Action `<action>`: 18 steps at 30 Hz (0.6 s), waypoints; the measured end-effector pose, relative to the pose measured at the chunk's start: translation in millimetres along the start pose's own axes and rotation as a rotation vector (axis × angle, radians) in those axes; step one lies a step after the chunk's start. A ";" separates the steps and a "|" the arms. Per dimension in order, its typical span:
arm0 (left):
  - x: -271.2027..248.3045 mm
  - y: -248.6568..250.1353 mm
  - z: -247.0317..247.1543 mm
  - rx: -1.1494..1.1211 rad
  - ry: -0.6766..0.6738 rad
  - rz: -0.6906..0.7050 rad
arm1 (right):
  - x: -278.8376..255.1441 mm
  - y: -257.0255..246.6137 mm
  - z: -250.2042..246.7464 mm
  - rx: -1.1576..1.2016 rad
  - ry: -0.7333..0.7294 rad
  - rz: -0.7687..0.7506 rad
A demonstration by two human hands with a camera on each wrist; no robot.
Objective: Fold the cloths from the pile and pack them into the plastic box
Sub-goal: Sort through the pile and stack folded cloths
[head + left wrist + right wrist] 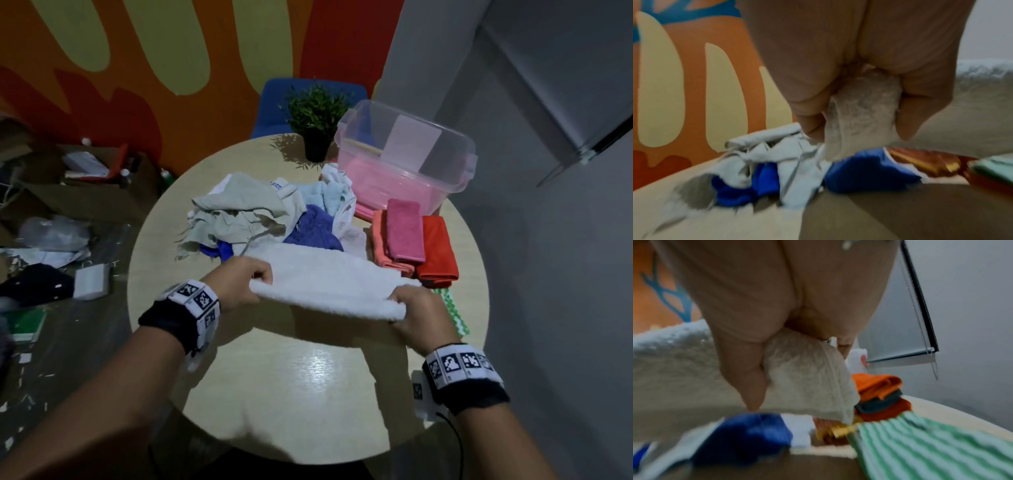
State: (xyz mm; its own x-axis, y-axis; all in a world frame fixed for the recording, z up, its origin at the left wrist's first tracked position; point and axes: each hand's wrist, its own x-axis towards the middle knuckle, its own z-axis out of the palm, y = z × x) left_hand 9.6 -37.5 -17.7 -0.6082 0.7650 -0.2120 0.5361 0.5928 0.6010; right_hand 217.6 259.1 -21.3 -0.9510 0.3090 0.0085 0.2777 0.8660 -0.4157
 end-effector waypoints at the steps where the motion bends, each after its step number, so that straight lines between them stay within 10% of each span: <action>1: -3.4 -7.2 15.4 0.045 -0.091 -0.022 | -6.8 4.3 10.8 -0.071 -0.099 0.033; 6: -30.0 -41.0 82.2 0.031 -0.499 -0.294 | -43.2 22.5 56.0 -0.029 -0.552 0.321; 13: -12.5 -38.2 91.4 -0.017 0.010 -0.334 | -35.7 24.4 87.2 -0.092 -0.245 0.621; 18: -4.8 -36.6 105.2 0.002 0.014 -0.203 | -27.5 5.0 110.5 0.087 -0.203 0.803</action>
State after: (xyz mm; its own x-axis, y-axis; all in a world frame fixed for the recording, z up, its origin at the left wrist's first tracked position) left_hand 54.5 -36.4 -119.7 -0.7119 0.6262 -0.3178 0.4030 0.7349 0.5454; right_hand 230.1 211.5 -124.2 -0.4767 0.7359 -0.4809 0.8784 0.3765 -0.2945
